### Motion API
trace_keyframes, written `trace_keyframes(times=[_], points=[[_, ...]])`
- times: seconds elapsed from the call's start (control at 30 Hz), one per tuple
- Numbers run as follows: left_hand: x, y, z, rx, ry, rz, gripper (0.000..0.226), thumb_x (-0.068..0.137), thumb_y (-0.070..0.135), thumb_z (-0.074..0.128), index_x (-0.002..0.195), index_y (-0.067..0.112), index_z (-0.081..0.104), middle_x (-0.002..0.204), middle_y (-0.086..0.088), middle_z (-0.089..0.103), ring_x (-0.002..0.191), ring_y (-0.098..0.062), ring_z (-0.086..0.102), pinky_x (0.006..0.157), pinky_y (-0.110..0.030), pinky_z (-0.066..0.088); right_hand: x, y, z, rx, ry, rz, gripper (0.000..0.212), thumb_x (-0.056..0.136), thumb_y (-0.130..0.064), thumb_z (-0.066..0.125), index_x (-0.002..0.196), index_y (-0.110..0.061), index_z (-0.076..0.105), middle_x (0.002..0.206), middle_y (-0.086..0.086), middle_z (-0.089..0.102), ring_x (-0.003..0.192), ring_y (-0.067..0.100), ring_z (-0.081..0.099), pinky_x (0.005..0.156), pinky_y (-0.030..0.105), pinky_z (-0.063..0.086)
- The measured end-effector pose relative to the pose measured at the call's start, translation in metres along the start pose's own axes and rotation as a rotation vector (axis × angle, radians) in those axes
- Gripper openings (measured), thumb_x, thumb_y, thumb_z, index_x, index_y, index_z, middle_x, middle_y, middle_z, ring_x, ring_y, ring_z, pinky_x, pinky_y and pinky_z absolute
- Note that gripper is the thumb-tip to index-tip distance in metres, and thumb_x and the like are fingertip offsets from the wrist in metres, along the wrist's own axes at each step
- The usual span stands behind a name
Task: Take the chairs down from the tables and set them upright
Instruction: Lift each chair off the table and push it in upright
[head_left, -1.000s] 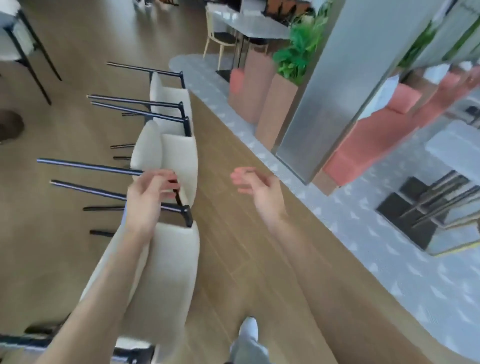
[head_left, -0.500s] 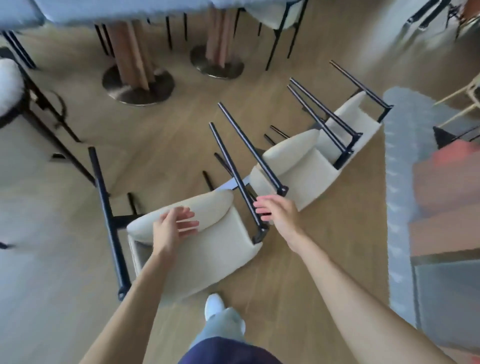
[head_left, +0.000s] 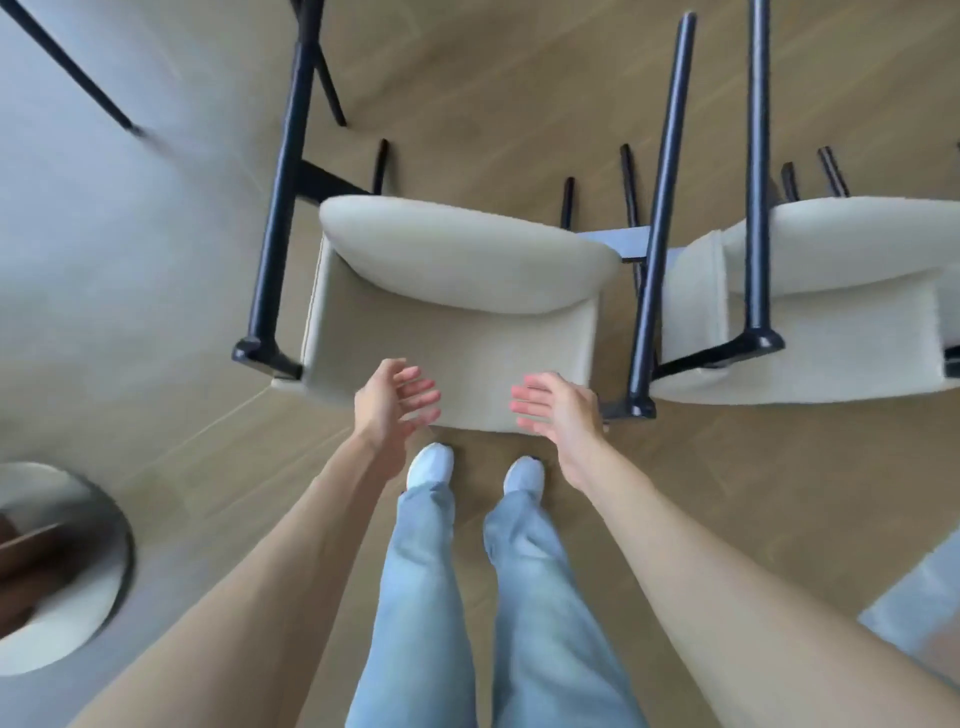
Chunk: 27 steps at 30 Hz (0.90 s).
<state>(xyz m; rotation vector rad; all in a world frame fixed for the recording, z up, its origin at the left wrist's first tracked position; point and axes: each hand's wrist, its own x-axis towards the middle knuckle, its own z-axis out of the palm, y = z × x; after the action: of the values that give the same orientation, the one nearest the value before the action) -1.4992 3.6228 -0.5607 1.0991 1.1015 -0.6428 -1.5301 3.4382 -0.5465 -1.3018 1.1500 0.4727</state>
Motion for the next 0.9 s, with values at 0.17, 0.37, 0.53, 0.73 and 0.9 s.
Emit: trace_keyframes(times=[0.17, 0.37, 0.53, 0.73, 0.9], points=[[0.127, -0.107, -0.002, -0.147, 0.079, -0.122, 0.033, 0.102, 0.028, 0.05, 0.122, 0.001, 0.055, 0.11, -0.017, 0.059, 0.1, -0.033, 0.063, 0.091, -0.052, 0.054, 0.13, 0.105, 0.04, 0.002, -0.124, 0.167, 0.012, 0.098, -0.018, 0.057, 0.094, -0.01, 0.066, 0.106, 0.016, 0.072, 0.093, 0.028, 0.069, 0.079, 0.035, 0.057], [0.262, -0.24, -0.023, -0.278, 0.127, -0.299, 0.069, 0.097, 0.044, 0.06, 0.151, 0.012, 0.034, 0.125, -0.016, 0.053, 0.103, -0.031, 0.065, 0.093, -0.049, 0.053, 0.26, 0.259, 0.053, 0.217, -0.167, 0.439, 0.041, 0.093, -0.033, 0.07, 0.124, -0.015, 0.05, 0.131, 0.016, 0.054, 0.12, 0.027, 0.059, 0.11, 0.038, 0.046], [0.362, -0.293, -0.051, -0.321, 0.215, -0.268, 0.088, 0.089, 0.048, 0.07, 0.156, 0.012, 0.024, 0.148, -0.018, 0.041, 0.128, -0.038, 0.054, 0.1, -0.057, 0.051, 0.346, 0.343, 0.066, 0.434, -0.114, 0.484, 0.086, 0.088, -0.044, 0.072, 0.153, -0.005, 0.032, 0.158, 0.018, 0.034, 0.143, 0.027, 0.042, 0.12, 0.04, 0.035], [0.453, -0.3, -0.071, -0.148, 0.041, -0.203, 0.072, 0.081, 0.056, 0.075, 0.136, 0.018, 0.048, 0.139, -0.005, 0.045, 0.125, -0.032, 0.055, 0.09, -0.061, 0.056, 0.417, 0.375, 0.072, 0.642, 0.005, 0.351, 0.091, 0.075, -0.047, 0.079, 0.151, -0.019, 0.038, 0.153, 0.001, 0.045, 0.146, 0.021, 0.037, 0.119, 0.039, 0.035], [0.485, -0.298, -0.053, -0.358, 0.063, -0.105, 0.108, 0.052, 0.053, 0.087, 0.142, 0.015, 0.043, 0.14, -0.005, 0.053, 0.118, -0.024, 0.062, 0.089, -0.047, 0.06, 0.438, 0.386, 0.064, 0.742, -0.102, 0.287, 0.079, 0.058, -0.036, 0.083, 0.132, -0.022, 0.059, 0.139, -0.002, 0.059, 0.138, 0.017, 0.044, 0.118, 0.042, 0.037]])
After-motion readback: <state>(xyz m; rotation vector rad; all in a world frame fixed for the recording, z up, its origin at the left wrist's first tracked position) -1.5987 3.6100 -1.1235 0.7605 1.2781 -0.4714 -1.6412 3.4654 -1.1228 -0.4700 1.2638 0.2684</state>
